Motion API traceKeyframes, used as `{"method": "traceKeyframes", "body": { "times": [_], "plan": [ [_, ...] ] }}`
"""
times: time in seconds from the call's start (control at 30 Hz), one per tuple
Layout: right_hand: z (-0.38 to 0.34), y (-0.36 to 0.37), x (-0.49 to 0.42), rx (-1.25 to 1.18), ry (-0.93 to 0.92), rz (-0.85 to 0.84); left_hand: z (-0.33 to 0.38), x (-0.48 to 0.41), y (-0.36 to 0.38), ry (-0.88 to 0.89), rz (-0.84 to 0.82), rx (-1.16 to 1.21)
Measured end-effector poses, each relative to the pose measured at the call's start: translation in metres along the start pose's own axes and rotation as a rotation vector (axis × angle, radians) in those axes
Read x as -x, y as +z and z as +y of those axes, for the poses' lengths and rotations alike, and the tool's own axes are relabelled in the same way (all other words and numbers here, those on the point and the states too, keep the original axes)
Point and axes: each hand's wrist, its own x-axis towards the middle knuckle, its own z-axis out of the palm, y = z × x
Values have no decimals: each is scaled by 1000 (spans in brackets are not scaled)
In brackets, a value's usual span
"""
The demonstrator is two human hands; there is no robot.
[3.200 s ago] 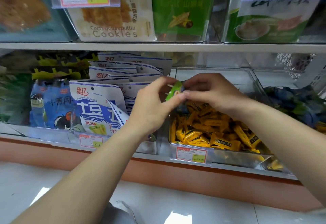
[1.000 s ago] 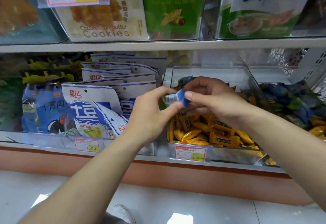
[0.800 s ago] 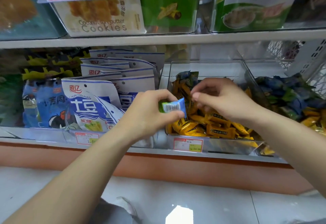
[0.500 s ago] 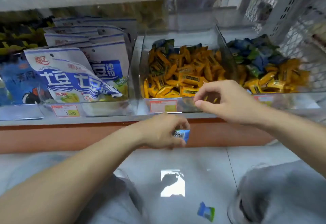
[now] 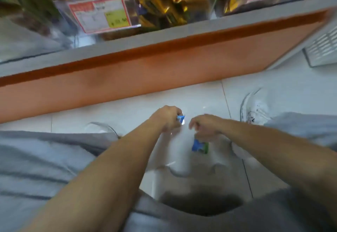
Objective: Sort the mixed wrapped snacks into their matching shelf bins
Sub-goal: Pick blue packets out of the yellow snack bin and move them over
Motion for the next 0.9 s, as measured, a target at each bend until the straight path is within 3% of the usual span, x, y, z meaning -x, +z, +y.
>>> {"method": "traceKeyframes", "body": {
  "times": [0.07,0.23,0.4,0.57,0.67,0.8,0.9],
  "plan": [
    [6,40,-15,86,-34,-66,-10,-6,13,-11,-22,6],
    [7,85,-26,347,-117,65,-27,-6,25,-103,2,197],
    [-10,24,-20,-240,-3,113,-25,3,13,-174,24,536],
    [-33,-61,35,-729,-117,63,-10,33,-38,-140,26,678],
    [-51,-106,77,-783,-169,94,7,63,-78,-85,22,690],
    [-92,-160,134,-813,-310,310,40,126,-128,74,46,710],
    [-128,-193,172,-891,-416,457,60,174,-152,231,261,615]
  ]
}}
